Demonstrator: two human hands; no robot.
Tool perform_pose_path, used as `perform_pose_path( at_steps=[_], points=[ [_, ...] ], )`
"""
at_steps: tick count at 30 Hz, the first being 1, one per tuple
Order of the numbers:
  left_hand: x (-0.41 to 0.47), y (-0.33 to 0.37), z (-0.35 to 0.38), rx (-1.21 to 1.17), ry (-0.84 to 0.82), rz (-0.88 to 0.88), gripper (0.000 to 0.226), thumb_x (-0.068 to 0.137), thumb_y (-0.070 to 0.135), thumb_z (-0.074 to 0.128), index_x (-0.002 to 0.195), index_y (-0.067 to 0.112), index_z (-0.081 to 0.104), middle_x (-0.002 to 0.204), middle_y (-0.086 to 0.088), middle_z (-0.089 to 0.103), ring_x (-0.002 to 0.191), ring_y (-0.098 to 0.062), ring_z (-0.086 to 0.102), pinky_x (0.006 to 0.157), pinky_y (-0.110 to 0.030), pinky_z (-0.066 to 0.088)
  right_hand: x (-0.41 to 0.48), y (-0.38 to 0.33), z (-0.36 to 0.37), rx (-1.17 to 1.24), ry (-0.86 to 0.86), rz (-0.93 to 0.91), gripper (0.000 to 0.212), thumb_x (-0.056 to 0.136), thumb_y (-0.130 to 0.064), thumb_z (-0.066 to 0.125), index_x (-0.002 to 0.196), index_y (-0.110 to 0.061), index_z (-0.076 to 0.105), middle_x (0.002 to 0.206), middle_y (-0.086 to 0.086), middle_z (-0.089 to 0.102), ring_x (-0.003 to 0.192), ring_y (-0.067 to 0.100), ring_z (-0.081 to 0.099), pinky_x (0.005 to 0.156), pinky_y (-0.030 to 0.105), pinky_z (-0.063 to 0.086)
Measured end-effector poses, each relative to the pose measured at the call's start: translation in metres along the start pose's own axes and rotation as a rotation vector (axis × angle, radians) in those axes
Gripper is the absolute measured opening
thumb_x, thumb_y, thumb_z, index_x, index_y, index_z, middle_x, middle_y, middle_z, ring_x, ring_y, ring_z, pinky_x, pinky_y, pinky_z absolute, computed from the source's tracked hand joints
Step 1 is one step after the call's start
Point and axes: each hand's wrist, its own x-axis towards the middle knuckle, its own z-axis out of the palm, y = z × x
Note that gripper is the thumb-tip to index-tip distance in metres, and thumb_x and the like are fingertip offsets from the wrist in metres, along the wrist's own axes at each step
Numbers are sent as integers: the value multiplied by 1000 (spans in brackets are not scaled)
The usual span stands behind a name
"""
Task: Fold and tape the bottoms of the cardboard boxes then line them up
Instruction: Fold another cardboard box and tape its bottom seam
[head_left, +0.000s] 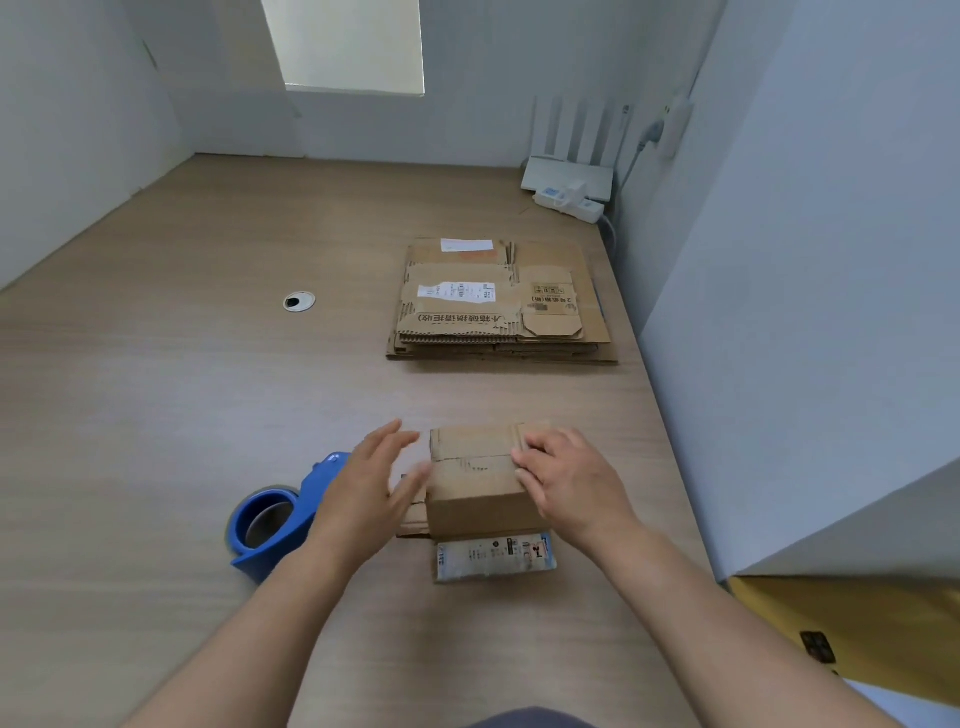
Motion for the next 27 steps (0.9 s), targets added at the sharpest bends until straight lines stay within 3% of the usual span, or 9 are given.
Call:
perform_pose_path(
  at_steps=[2,5,7,11,13,16,20,24,27],
  points=[
    [-13,-13,-4,-10,191,-120,44,95,29,53,136,16,46,145,-2,40,132,-17,39,104,-33,36,3,-9,-1,-15,-2,8,20,59,-12,82,77,-11,74,79,3,67,72,24,64,61,24,54],
    [-25,-40,-8,28,328,-386,42,92,22,58,128,3,49,132,-15,47,120,-29,48,96,-37,38,3,-21,0,-57,-35,37,18,73,-24,61,77,-11,72,80,1,68,74,21,65,60,22,53],
    [-27,-55,-8,121,291,-483,42,89,30,60,118,0,54,119,-18,53,110,-32,51,89,-40,41,2,-20,0,-60,-59,48,35,81,-35,44,80,-12,71,84,1,68,77,20,65,62,24,54],
    [-26,-55,-9,311,112,-588,49,86,56,53,101,9,50,90,-4,60,80,-25,56,62,-32,43,1,-13,4,2,-79,72,37,84,-38,51,100,-10,70,96,3,67,87,25,64,71,34,57],
    [-22,-50,-11,369,77,-610,51,88,59,49,105,11,43,85,-2,56,76,-23,53,61,-30,39,0,-13,4,72,-108,116,45,87,-41,47,114,-12,67,110,3,61,101,26,57,87,39,53],
    [-15,-52,-14,341,108,-624,54,87,55,54,105,8,37,82,-5,55,73,-25,51,59,-31,38,-5,-13,4,195,-139,206,43,95,-36,52,135,-20,53,146,2,35,133,21,30,114,32,23],
    [-10,-59,-16,318,95,-695,56,83,57,59,107,8,51,77,0,55,72,-23,51,55,-28,35,-10,-11,3,340,-153,271,42,98,-28,49,140,-24,45,158,-2,13,143,14,10,114,23,5],
    [-11,-60,-21,287,90,-637,41,87,54,54,89,13,57,72,0,54,72,-24,54,58,-28,38,-10,-10,-2,362,-176,276,44,98,-23,48,141,-22,43,157,-3,19,142,15,14,115,25,9],
    [-11,-43,-33,192,163,-503,40,87,54,54,88,15,55,73,0,56,69,-23,54,59,-31,39,-7,-7,-5,314,-194,249,45,97,-27,49,142,-21,43,155,-4,24,141,14,16,113,22,10]
  ],
)
